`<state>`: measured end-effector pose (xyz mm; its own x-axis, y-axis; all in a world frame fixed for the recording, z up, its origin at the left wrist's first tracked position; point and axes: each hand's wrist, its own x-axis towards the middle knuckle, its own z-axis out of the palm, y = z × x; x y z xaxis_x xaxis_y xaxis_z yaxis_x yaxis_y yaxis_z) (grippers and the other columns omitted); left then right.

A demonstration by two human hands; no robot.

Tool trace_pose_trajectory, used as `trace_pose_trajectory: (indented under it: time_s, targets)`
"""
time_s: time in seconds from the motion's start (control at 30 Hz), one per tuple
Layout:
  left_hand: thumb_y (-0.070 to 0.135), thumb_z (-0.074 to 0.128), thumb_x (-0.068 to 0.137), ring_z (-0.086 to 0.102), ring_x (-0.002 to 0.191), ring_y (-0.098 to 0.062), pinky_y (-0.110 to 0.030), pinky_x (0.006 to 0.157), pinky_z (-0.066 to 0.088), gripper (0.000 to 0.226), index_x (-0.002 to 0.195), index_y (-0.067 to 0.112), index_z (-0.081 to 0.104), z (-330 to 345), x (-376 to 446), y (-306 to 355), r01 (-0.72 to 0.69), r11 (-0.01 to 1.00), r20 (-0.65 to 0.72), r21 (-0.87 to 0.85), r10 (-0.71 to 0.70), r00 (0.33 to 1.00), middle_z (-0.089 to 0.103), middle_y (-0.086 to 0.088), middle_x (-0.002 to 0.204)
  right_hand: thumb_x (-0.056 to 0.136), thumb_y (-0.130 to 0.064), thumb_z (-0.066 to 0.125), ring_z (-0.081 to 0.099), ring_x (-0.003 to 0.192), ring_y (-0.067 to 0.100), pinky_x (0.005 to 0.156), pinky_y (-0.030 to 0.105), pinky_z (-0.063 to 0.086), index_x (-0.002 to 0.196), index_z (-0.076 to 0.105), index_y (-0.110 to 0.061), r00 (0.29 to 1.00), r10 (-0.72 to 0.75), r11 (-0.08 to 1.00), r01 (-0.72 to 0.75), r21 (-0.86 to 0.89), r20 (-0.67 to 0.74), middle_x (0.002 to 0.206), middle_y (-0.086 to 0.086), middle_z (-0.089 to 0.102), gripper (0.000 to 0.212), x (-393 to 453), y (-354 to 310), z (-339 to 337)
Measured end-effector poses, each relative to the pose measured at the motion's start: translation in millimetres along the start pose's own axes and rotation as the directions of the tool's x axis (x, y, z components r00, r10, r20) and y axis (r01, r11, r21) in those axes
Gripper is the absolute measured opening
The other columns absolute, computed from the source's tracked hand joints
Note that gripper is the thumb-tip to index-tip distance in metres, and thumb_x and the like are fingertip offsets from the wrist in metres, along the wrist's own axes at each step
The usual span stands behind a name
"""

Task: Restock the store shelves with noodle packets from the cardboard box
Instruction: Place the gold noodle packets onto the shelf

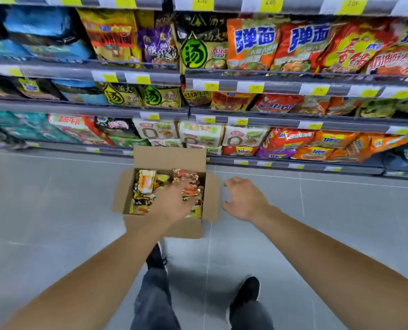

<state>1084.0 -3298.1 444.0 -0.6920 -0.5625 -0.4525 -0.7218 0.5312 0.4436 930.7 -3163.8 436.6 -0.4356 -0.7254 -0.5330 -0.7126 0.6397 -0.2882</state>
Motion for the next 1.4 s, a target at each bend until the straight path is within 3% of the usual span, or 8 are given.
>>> trace_pose_trajectory:
  time_s: [0.13, 0.23, 0.47, 0.7, 0.93, 1.07, 1.27, 1.4]
  targets:
    - [0.036, 0.058, 0.091, 0.065, 0.1, -0.024, -0.032, 0.089, 0.051, 0.058, 0.145, 0.023, 0.042, -9, 39, -74, 0.013, 0.999, 0.084, -0.05, -0.009, 0.996, 0.06, -0.007, 0.133, 0.089, -0.037, 0.059, 0.042, 0.126, 0.03, 0.103, 0.04, 0.042, 0.139, 0.044, -0.012, 0.996, 0.064, 0.998, -0.065, 0.027, 0.063, 0.137, 0.009, 0.047, 0.058, 45, -43, 37]
    - [0.034, 0.057, 0.092, 0.062, 0.077, -0.016, -0.025, 0.075, 0.048, 0.056, 0.145, 0.024, 0.043, -21, 81, -130, -0.003, 0.999, 0.135, -0.045, 0.009, 0.991, 0.064, -0.009, 0.126, 0.088, -0.033, 0.058, 0.042, 0.127, 0.031, 0.103, 0.041, 0.042, 0.138, 0.045, -0.012, 0.985, 0.132, 0.99, -0.138, 0.041, 0.112, 0.139, 0.009, 0.046, 0.056, 85, -77, 63]
    - [0.037, 0.057, 0.092, 0.068, 0.094, -0.021, -0.02, 0.076, 0.048, 0.056, 0.144, 0.022, 0.044, -18, 156, -209, 0.075, 0.99, 0.192, -0.118, -0.051, 0.98, 0.069, -0.013, 0.114, 0.088, -0.03, 0.059, 0.047, 0.125, 0.032, 0.104, 0.039, 0.042, 0.134, 0.049, -0.01, 0.953, 0.251, 0.955, -0.272, 0.117, 0.169, 0.137, 0.012, 0.048, 0.051, 149, -113, 109]
    - [0.032, 0.061, 0.09, 0.065, 0.1, -0.023, -0.028, 0.094, 0.049, 0.055, 0.141, 0.02, 0.047, 34, 215, -255, 0.189, 0.954, 0.215, -0.234, -0.139, 0.967, 0.06, -0.007, 0.132, 0.084, -0.036, 0.064, 0.051, 0.121, 0.027, 0.098, 0.033, 0.045, 0.134, 0.051, -0.016, 0.937, 0.285, 0.93, -0.321, 0.179, 0.2, 0.135, 0.008, 0.05, 0.056, 236, -94, 170]
    - [0.031, 0.06, 0.09, 0.061, 0.101, -0.018, -0.026, 0.084, 0.047, 0.055, 0.141, 0.018, 0.048, 118, 294, -295, 0.272, 0.934, 0.232, -0.232, -0.218, 0.948, 0.056, -0.005, 0.137, 0.081, -0.025, 0.066, 0.054, 0.115, 0.025, 0.082, 0.029, 0.044, 0.131, 0.053, -0.014, 0.926, 0.315, 0.898, -0.362, 0.252, 0.208, 0.13, 0.008, 0.053, 0.053, 353, -55, 241]
    - [0.034, 0.061, 0.088, 0.06, 0.113, -0.018, -0.032, 0.092, 0.05, 0.058, 0.142, 0.02, 0.046, 161, 333, -314, 0.333, 0.903, 0.245, -0.271, -0.269, 0.931, 0.051, -0.001, 0.143, 0.08, -0.015, 0.064, 0.046, 0.123, 0.03, 0.096, 0.038, 0.047, 0.136, 0.045, -0.011, 0.95, 0.305, 0.922, -0.312, 0.228, 0.064, 0.139, 0.009, 0.039, 0.06, 402, -38, 278]
    - [0.032, 0.058, 0.089, 0.059, 0.065, -0.002, -0.016, 0.044, 0.043, 0.06, 0.146, 0.028, 0.04, 200, 372, -347, 0.387, 0.883, 0.238, -0.265, -0.329, 0.914, 0.045, 0.008, 0.147, 0.082, -0.017, 0.07, 0.041, 0.126, 0.033, 0.103, 0.043, 0.039, 0.136, 0.038, -0.011, 0.953, 0.291, 0.956, -0.287, 0.053, -0.081, 0.139, 0.01, 0.041, 0.063, 469, -32, 313]
    - [0.033, 0.062, 0.087, 0.063, 0.094, -0.013, -0.023, 0.064, 0.046, 0.059, 0.143, 0.027, 0.044, 215, 376, -363, 0.395, 0.877, 0.251, -0.273, -0.331, 0.91, 0.052, 0.007, 0.14, 0.084, -0.021, 0.07, 0.051, 0.112, 0.031, 0.089, 0.042, 0.043, 0.129, 0.04, -0.016, 0.94, 0.326, 0.943, -0.317, 0.098, -0.098, 0.123, 0.009, 0.053, 0.055, 473, -31, 339]
